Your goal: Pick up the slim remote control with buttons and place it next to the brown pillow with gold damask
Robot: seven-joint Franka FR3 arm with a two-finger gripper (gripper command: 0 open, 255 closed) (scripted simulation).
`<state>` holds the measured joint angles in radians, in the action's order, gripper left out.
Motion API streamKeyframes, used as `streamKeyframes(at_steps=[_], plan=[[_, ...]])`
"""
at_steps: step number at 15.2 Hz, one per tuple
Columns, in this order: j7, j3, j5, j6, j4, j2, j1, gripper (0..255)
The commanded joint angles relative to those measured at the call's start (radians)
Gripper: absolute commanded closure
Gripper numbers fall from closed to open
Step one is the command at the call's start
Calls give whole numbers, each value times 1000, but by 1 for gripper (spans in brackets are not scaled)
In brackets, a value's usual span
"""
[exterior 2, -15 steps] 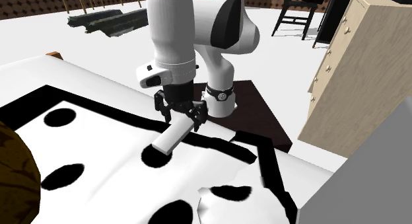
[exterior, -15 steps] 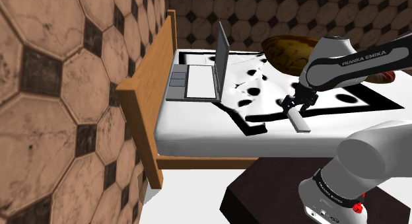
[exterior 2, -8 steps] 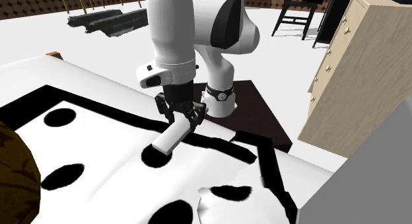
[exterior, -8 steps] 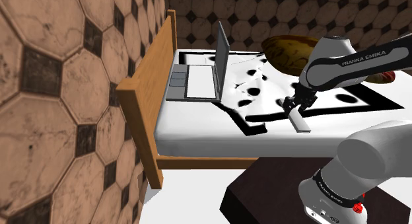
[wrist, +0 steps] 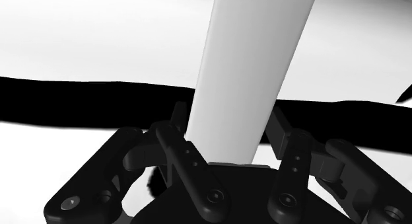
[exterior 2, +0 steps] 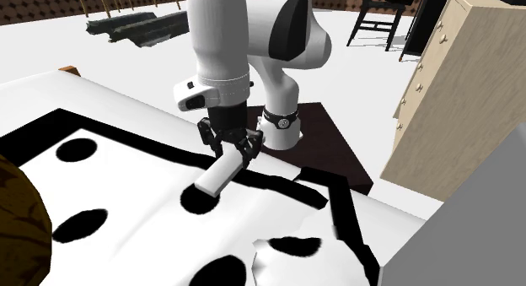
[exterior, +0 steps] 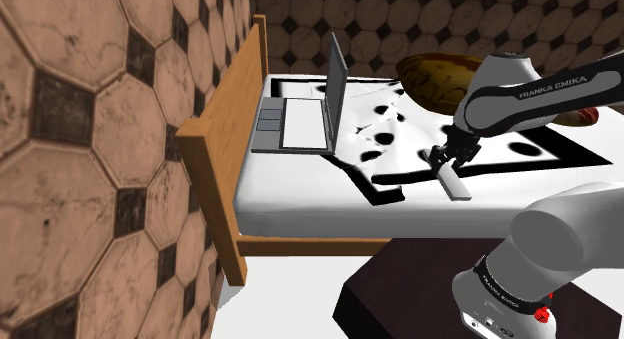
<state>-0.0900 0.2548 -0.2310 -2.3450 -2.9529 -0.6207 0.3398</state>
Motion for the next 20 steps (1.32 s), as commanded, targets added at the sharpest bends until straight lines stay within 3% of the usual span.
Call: streamKeyframes(at_steps=[1, 20], plan=[[1, -4, 4, 31, 10, -20, -1, 255], [11, -48, 49, 369, 185, -185, -15, 255]])
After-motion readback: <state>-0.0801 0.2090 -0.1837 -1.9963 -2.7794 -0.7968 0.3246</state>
